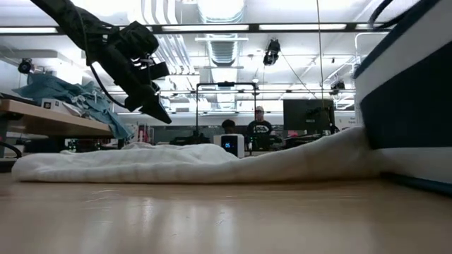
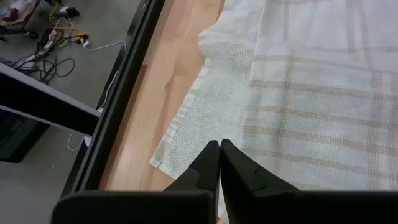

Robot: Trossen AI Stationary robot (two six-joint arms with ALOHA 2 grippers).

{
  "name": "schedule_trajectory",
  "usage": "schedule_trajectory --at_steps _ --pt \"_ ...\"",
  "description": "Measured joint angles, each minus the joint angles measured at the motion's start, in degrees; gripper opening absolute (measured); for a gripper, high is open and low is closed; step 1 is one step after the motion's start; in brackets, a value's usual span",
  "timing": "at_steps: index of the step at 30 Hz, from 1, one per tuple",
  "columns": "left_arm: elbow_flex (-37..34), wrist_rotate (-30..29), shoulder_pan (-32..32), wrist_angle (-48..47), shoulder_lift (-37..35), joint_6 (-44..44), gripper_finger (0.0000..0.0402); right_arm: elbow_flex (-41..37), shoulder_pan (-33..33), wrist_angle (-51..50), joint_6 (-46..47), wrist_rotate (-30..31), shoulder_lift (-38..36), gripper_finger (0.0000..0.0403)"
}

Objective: Fold towel
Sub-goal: Fold the white towel

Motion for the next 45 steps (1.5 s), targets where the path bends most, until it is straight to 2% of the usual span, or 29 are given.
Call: schedule_trajectory --at_steps 3,9,11,13,15,16,18,21,24,26,29,33,38,40,45 --pt "0.0 0.0 0.0 0.1 0.0 0.0 0.0004 -0.1 -1.1 -4.7 1.6 4.7 -0.9 0.0" --pt "0.0 -0.2 0.0 0.1 0.0 0.0 0.0013 3.7 -1.1 -3.8 0.4 4.9 -6.9 0.0" --pt "0.0 0.5 -0.1 0.0 0.0 -0.3 0.0016 7.4 -1.2 -3.2 0.8 8.9 -10.3 0.0" --pt "0.0 3.1 -0.2 0.5 0.0 -0.4 0.0019 10.9 -2.9 -3.0 2.8 16.1 -13.6 0.0" --pt "0.0 5.5 -0.3 2.2 0.0 -0.3 0.0022 12.7 -8.1 -3.4 5.2 21.6 -16.4 0.0" --pt "0.0 6.0 -0.3 3.1 0.1 -0.1 0.0023 12.8 -12.1 -4.1 5.9 21.8 -17.5 0.0" --pt "0.0 6.0 -0.3 5.0 0.1 0.2 0.0025 12.6 -22.0 -4.4 3.7 16.2 -18.6 0.0" --pt "0.0 6.0 -0.3 7.5 0.1 1.4 0.0027 12.5 -38.0 0.8 -8.9 4.3 -18.5 0.0" --pt "0.0 5.9 -0.3 9.1 0.1 3.9 0.0024 12.7 -52.6 10.0 -20.5 -2.2 -16.2 0.0" --pt "0.0 5.6 -0.2 9.6 0.1 5.3 0.0022 12.7 -60.7 16.2 -25.6 -6.0 -13.6 0.0" --pt "0.7 4.7 0.1 9.7 0.2 6.2 0.0023 12.9 -67.8 25.3 -28.3 -10.1 -8.3 0.0" --pt "1.0 4.0 0.8 9.8 0.2 6.3 0.0027 14.3 -69.5 29.0 -32.6 -9.8 0.7 0.0" --pt "1.0 4.0 1.1 9.3 0.2 5.7 0.0029 17.6 -67.5 28.9 -36.5 -7.1 11.5 0.0" --pt "1.0 4.0 1.1 8.6 0.2 4.9 0.0027 18.0 -66.7 28.5 -38.3 -5.1 14.6 0.0" --pt "1.0 4.0 1.1 5.3 0.2 3.8 0.0023 18.3 -66.5 28.4 -42.9 -4.7 18.6 0.0002"
